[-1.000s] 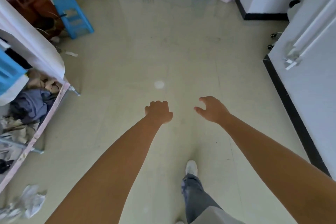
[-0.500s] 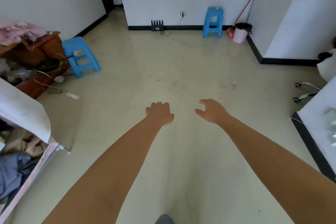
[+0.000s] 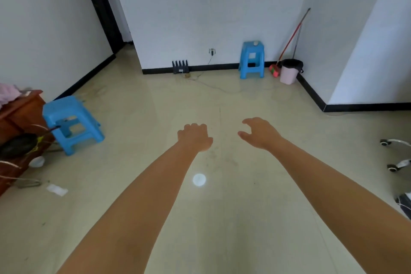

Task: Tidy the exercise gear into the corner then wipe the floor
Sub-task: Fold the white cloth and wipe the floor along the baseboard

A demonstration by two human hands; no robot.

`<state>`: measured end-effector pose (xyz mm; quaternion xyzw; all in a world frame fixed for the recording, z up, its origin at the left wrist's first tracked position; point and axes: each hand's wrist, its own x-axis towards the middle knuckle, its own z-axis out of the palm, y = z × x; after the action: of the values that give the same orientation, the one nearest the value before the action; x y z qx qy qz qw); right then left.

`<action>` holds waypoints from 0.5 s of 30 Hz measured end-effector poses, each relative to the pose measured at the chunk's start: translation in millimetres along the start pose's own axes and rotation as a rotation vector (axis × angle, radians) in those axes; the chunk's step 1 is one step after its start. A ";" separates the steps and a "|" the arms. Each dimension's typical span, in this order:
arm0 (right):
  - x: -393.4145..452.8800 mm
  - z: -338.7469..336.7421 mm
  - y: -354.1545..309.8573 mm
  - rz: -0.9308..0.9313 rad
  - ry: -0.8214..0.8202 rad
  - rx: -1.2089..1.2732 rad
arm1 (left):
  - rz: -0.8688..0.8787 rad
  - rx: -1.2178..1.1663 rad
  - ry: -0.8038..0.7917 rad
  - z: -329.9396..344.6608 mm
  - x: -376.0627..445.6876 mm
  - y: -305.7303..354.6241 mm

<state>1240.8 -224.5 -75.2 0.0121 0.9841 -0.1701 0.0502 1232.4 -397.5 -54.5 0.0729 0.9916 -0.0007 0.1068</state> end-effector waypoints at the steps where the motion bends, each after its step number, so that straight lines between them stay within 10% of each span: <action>1: 25.7 -7.3 0.6 0.007 0.011 0.007 | 0.010 0.008 0.006 -8.5 27.8 0.4; 15: 431.2 -126.9 83.5 0.008 0.077 0.016 | 0.069 0.003 0.056 -124.9 448.5 60.6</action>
<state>803.3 -100.3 -28.6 0.0229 0.9838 -0.1773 0.0129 781.2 -270.6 -26.6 0.1071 0.9911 0.0035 0.0790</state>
